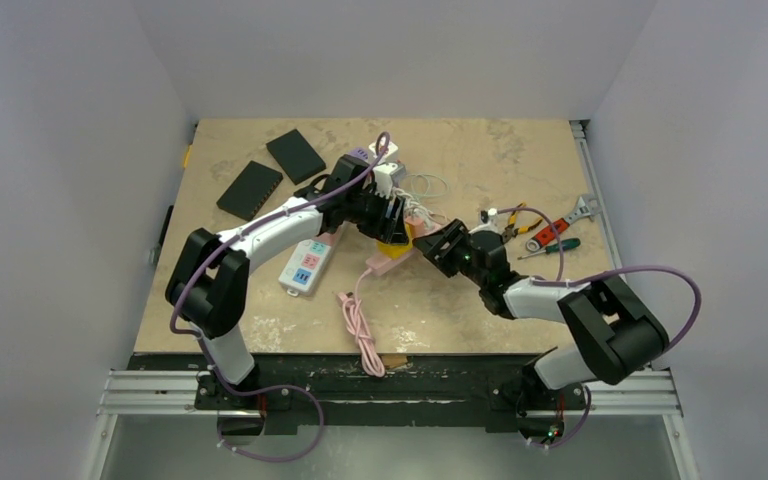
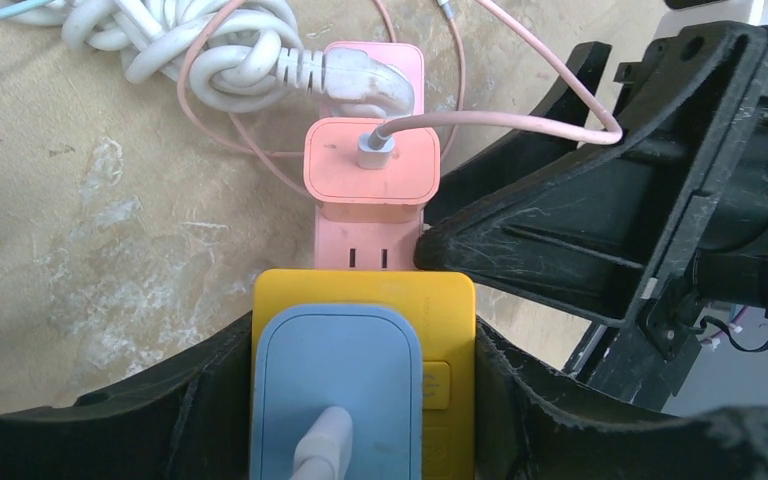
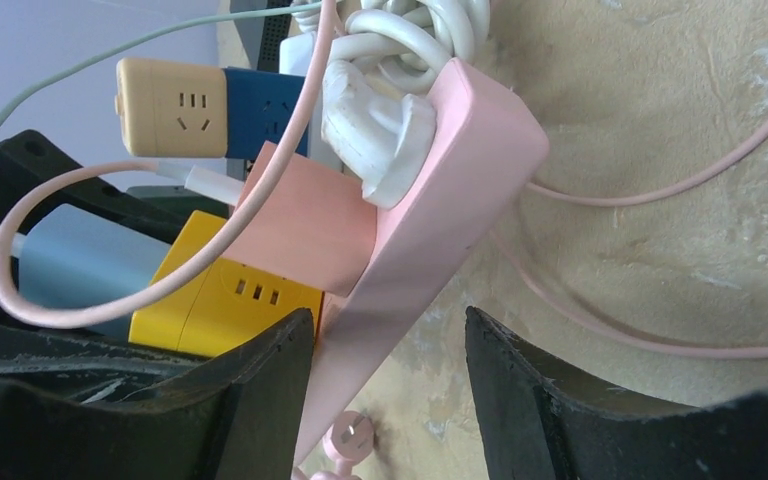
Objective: Pull the plug off the socket
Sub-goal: Remove the plug from the socket.
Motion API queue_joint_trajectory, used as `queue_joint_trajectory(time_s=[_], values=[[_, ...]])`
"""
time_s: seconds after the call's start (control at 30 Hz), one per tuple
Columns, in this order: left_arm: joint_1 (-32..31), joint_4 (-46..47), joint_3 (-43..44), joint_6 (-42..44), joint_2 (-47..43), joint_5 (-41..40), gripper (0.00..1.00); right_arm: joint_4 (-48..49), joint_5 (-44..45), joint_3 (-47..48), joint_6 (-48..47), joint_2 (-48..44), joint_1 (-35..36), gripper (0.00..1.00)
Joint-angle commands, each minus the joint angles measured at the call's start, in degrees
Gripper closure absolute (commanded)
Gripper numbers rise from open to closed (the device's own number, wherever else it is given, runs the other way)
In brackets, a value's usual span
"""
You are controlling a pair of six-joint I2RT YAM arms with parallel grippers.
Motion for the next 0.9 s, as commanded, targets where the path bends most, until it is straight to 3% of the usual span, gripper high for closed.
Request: queue_joint_trajectory(time_s=[0.0, 0.37, 0.6, 0.73, 0.87], values=[[-0.37, 5.30, 1.69, -4.32, -4.04, 4.52, 1.00, 4.55, 0.32, 3.53, 1.52, 3.01, 1.41, 0.44], [-0.61, 6.81, 0.54, -6.98, -3.86, 5.34, 1.00, 10.69, 1.62, 8.25, 6.16, 10.74, 3.33, 0.54], [-0.87, 7.78, -0.15, -7.22, -3.80, 5.04, 1.00, 10.78, 2.73, 8.31, 6.02, 11.01, 4.47, 0.76], [-0.70, 7.04, 0.54, -6.73, -4.40, 4.79, 1.00, 11.00, 2.88, 6.75, 5.03, 10.11, 4.48, 1.00], [0.15, 5.87, 1.37, -6.16, -5.28, 4.75, 1.00, 7.43, 3.84, 5.45, 2.22, 7.37, 4.43, 1.00]])
